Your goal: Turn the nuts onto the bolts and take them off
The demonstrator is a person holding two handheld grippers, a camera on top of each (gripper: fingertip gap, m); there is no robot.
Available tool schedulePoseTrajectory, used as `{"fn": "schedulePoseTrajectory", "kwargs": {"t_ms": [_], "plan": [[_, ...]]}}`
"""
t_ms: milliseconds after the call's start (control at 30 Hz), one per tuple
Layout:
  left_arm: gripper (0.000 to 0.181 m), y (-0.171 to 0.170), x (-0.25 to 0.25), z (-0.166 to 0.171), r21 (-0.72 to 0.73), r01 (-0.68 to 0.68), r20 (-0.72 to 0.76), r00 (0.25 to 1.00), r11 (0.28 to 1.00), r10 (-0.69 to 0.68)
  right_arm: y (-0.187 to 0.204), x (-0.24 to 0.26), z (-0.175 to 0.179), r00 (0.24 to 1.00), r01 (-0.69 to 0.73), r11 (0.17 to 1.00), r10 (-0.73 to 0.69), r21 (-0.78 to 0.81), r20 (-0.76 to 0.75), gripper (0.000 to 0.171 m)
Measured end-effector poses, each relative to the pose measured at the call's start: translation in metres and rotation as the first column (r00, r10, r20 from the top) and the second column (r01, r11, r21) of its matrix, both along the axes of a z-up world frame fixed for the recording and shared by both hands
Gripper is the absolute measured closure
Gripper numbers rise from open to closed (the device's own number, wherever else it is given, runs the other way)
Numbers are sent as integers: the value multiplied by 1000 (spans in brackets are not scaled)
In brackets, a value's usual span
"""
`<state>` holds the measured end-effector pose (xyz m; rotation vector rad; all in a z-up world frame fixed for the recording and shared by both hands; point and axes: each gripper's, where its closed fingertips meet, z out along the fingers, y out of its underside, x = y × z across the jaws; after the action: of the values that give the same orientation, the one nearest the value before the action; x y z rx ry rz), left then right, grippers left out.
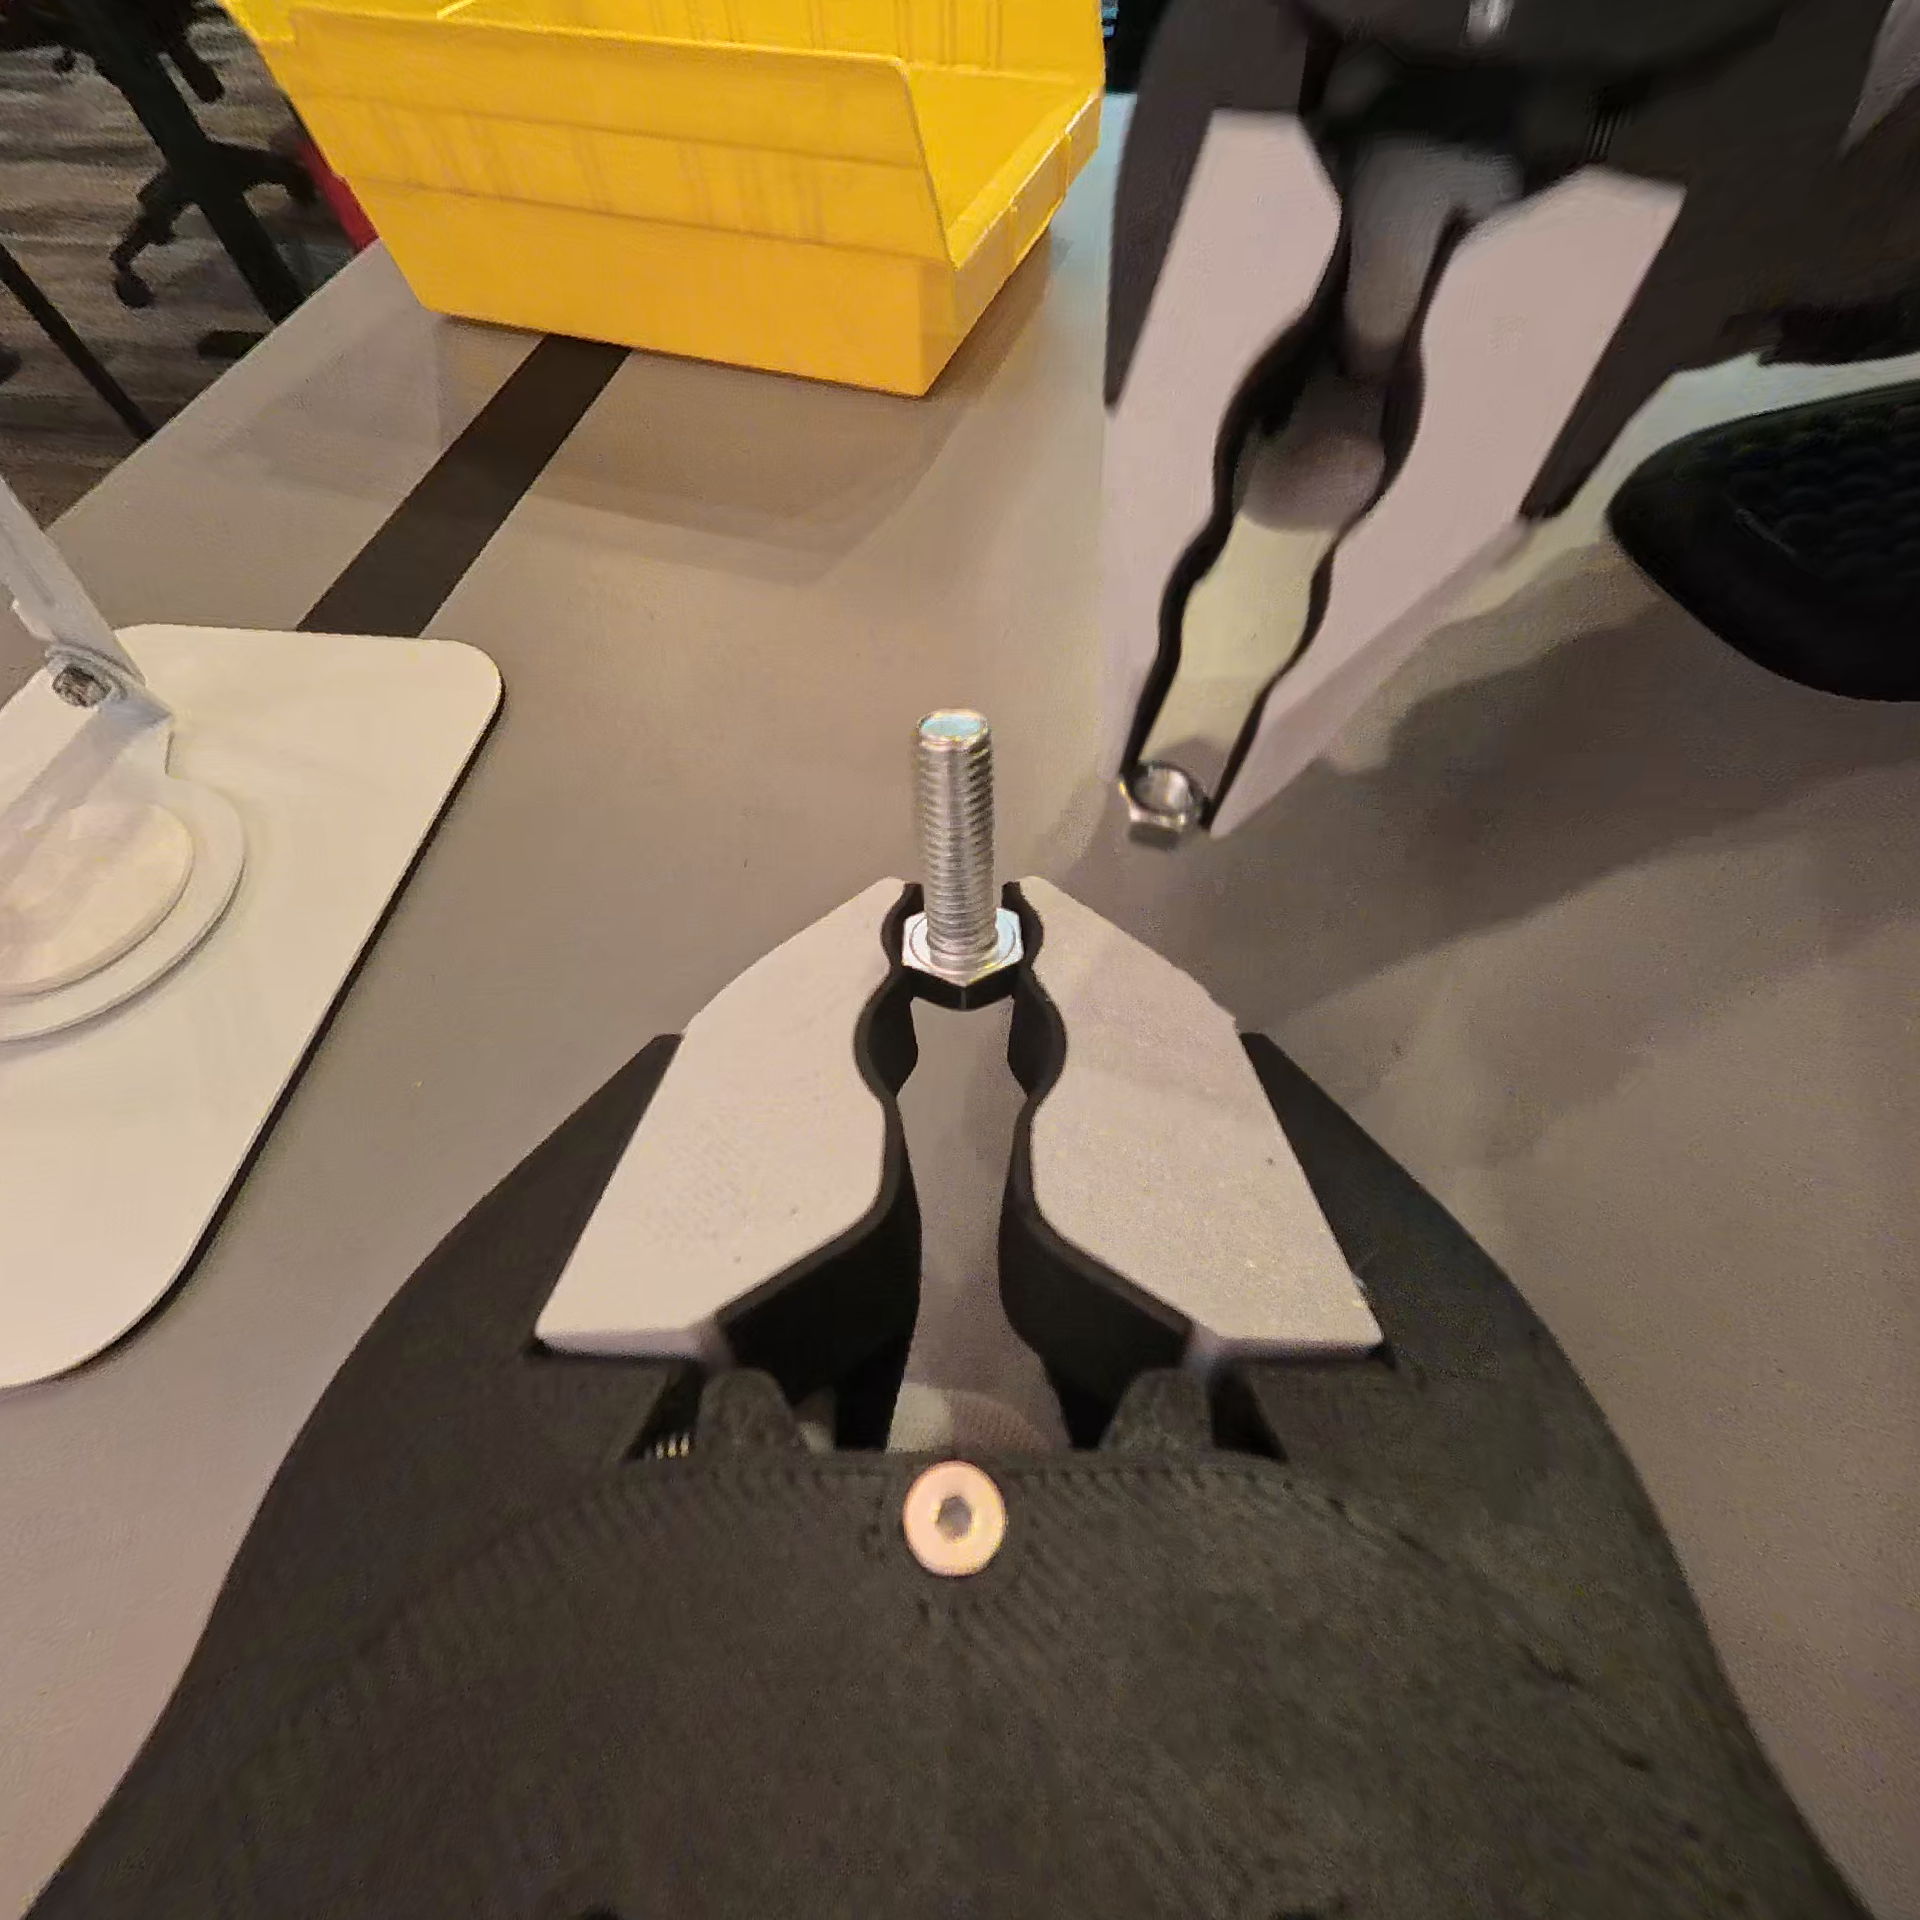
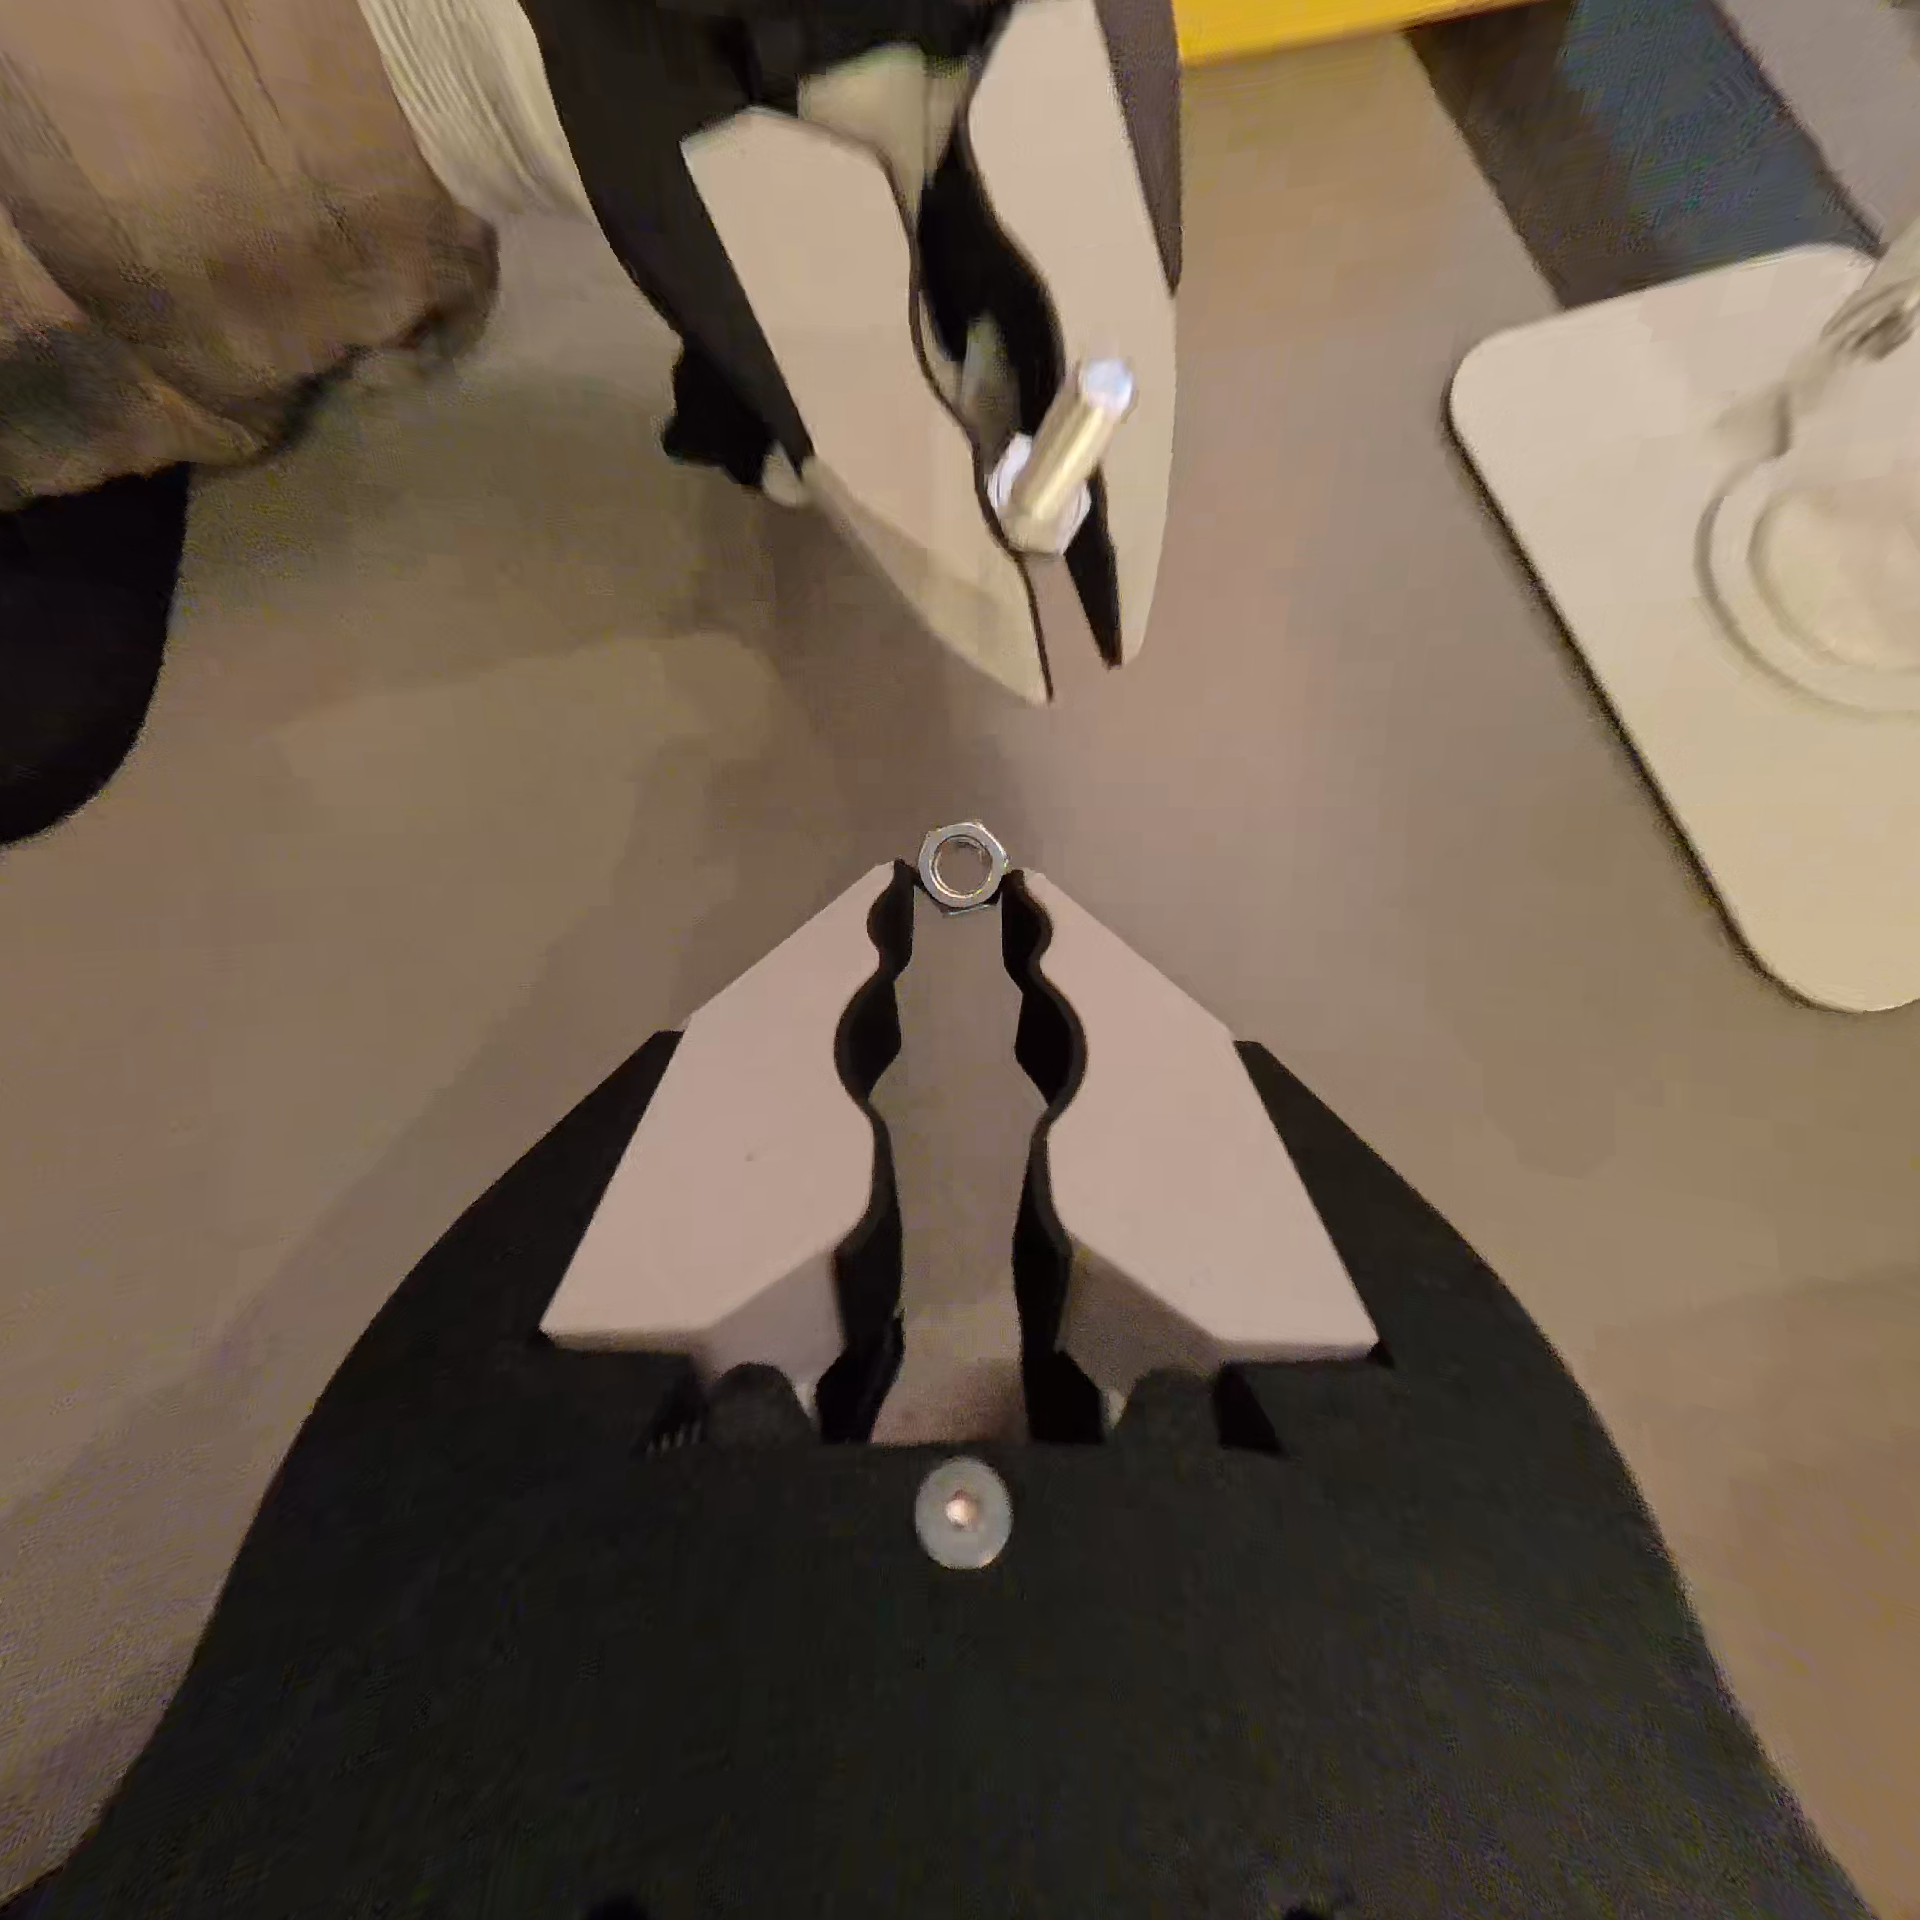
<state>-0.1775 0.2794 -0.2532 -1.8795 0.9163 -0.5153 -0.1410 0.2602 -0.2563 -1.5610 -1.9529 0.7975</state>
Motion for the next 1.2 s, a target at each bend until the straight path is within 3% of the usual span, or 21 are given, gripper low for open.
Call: {"fn": "schedulePoseTrajectory", "kwargs": {"t_ms": [167, 333, 867, 1200], "plan": [[167, -3, 22, 18, 53, 69, 92, 993, 996, -73, -1, -9, 67, 985, -144, 988, 148, 50, -93, 155], [167, -9, 35, 28, 76, 117, 125, 984, 990, -126, -11, -14, 98, 940, -319, 943, 327, 91, -98, 156], [167, -17, 47, 40, 117, 159, 123, 977, 980, -173, -15, -12, 93, 898, -439, 898, 440, 38, 2, 156], [167, -6, 41, 34, 120, 97, 92, 990, 988, -108, -5, -15, 87, 931, -366, 929, 365, 49, 18, 156]]}}
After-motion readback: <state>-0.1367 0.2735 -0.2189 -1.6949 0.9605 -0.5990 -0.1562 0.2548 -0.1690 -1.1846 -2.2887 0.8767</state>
